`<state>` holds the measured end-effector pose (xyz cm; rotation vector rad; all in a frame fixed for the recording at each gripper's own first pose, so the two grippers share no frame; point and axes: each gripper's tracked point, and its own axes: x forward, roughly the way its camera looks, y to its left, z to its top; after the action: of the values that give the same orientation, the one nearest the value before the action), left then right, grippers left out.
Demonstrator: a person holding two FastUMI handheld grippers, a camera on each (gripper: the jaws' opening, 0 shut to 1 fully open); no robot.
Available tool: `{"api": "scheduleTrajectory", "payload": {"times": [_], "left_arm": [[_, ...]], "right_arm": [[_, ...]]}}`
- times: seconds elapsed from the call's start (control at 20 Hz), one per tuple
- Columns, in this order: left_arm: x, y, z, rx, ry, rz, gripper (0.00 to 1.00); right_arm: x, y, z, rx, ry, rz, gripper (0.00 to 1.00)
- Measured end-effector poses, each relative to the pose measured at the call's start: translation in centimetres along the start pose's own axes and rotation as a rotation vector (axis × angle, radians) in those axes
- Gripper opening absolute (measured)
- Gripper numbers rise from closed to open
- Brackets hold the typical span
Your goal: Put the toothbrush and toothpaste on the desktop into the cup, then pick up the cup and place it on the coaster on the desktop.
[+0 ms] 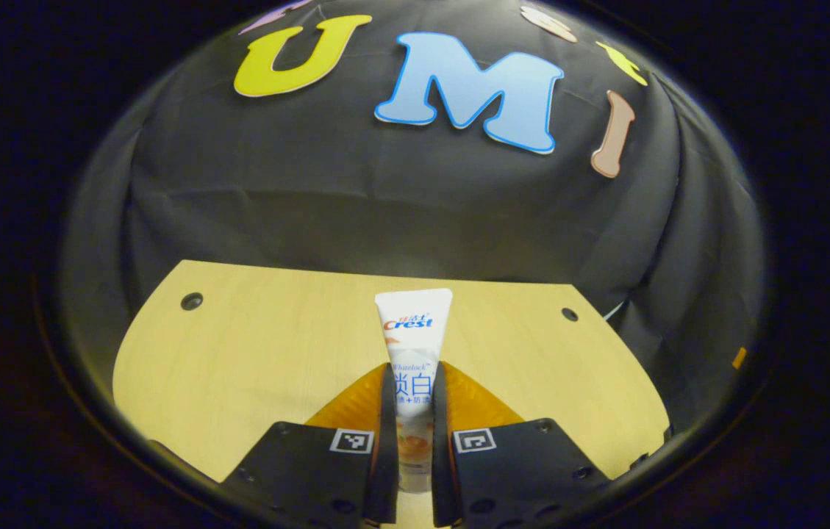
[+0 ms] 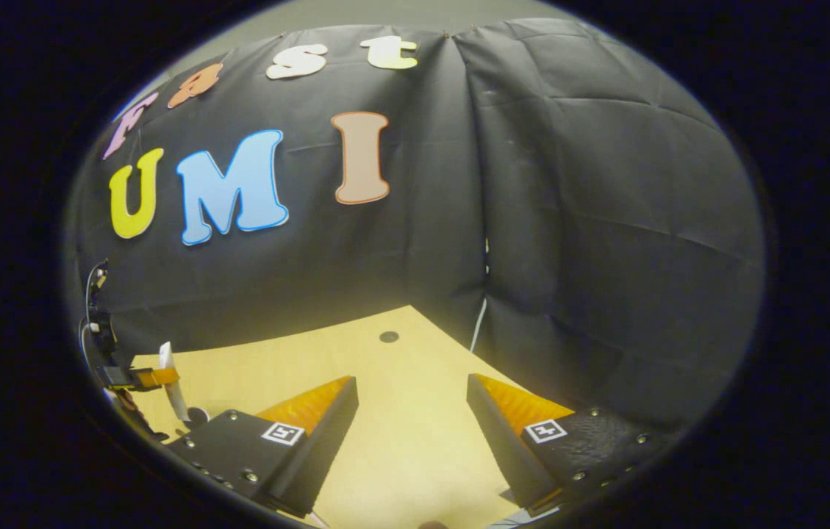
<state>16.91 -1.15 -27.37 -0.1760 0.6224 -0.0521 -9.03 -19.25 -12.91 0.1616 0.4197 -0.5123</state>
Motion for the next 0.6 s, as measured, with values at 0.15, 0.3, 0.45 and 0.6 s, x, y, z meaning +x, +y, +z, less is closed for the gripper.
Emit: {"api": "scheduleTrajectory", "payload": {"times": [0.15,0.3,0.45,0.6], "left_arm": [[0.4,0.5,-0.9,-0.007,0.003,0.018,0.25],[0.6,0.5,-1.5,-0.014,0.001,0.022,0.25],[0.7,0.0,-2.5,-0.015,0.003,0.0,0.25],[0.5,-1.1,-3.5,-0.017,0.011,-0.021,0.34]], "right_arm": [[-0.6,-1.4,-0.9,0.002,0.022,-0.032,0.93],[-1.0,-1.8,-1.8,-0.006,0.052,-0.034,0.93],[-1.1,-1.5,-2.6,-0.022,0.077,-0.021,0.93],[-1.0,-0.4,-2.8,-0.021,0.083,0.004,0.93]]}}
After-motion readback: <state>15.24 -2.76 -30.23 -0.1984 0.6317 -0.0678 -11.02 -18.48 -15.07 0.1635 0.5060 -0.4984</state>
